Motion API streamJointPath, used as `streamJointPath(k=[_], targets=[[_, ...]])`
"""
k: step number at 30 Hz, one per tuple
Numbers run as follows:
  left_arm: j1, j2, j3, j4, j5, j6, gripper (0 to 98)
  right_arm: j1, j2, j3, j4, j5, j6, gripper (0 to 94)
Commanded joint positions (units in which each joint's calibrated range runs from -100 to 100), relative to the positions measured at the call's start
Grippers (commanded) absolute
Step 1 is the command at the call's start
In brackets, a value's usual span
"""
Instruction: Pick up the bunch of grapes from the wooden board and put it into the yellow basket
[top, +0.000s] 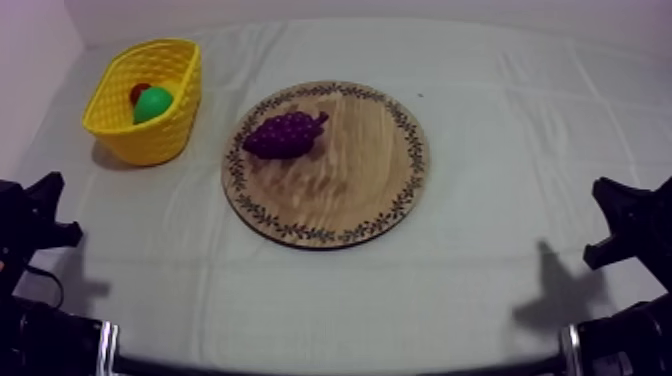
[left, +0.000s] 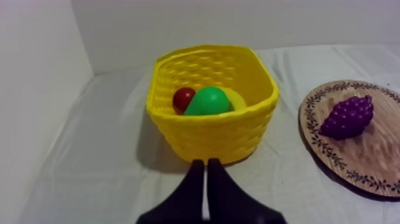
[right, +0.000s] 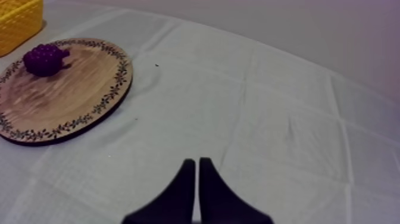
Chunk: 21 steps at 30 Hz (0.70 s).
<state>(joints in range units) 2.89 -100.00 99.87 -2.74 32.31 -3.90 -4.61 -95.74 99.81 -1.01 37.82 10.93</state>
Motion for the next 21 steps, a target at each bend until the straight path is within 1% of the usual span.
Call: streamJointPath(k=[1,14,18,21], targets=[[-0.1,0.0,0.0,0.13,-0.1,7.3,0.1,0.0,0.0,0.0,0.0,0.0,0.0,0.4],[-0.1,0.0,-0.1,-0.01,-0.3,6.0,0.1,0.0,0.0,0.0,0.0,0.0,0.0,0.4],[-0.2,0.0,-0.8,-0.88,-0.7,6.2,0.1,0.0,0.0,0.0,0.0,0.0,0.0,0.4],[-0.2,0.8,-2.7,-1.19,-0.8,6.5,0.1,0.0,0.0,0.0,0.0,0.0,0.0,0.4]])
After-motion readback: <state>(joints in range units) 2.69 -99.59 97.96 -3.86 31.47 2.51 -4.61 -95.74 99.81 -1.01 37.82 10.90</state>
